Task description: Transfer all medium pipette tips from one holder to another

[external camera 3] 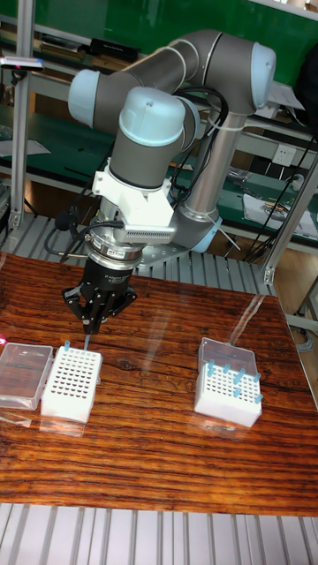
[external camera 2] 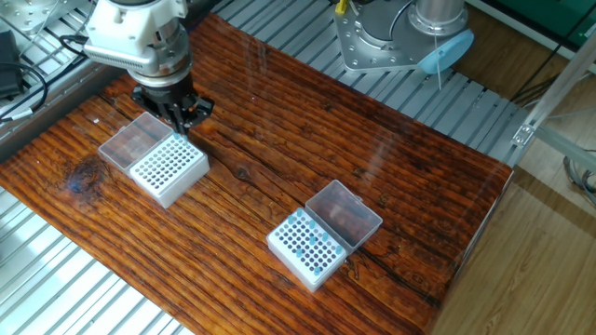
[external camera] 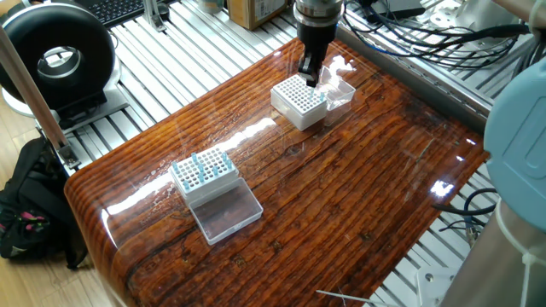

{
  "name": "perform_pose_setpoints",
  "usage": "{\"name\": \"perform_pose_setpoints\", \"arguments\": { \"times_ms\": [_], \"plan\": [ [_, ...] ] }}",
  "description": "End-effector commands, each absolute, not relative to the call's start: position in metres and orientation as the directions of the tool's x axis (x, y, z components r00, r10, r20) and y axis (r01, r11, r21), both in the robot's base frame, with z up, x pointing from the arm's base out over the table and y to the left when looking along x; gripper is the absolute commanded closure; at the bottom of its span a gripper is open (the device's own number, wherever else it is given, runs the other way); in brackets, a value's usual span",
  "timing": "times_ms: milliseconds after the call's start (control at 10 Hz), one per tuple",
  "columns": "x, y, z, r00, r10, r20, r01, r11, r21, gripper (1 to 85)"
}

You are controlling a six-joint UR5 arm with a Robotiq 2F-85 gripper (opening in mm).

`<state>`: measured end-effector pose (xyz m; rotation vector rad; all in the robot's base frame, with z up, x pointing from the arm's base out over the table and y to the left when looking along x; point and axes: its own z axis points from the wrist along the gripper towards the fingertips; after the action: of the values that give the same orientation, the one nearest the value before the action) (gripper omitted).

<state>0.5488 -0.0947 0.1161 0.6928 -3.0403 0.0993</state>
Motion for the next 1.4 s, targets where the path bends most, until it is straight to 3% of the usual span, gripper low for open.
{"name": "perform_pose_setpoints", "arguments": {
  "times_ms": [0,1300],
  "plan": [
    [0.5493,-0.0937,0.1149,-0.904,-0.426,0.028,-0.427,0.903,-0.053,79.3],
    [0.5477,-0.094,0.1077,-0.902,-0.43,0.026,-0.431,0.901,-0.049,77.7]
  ]
}}
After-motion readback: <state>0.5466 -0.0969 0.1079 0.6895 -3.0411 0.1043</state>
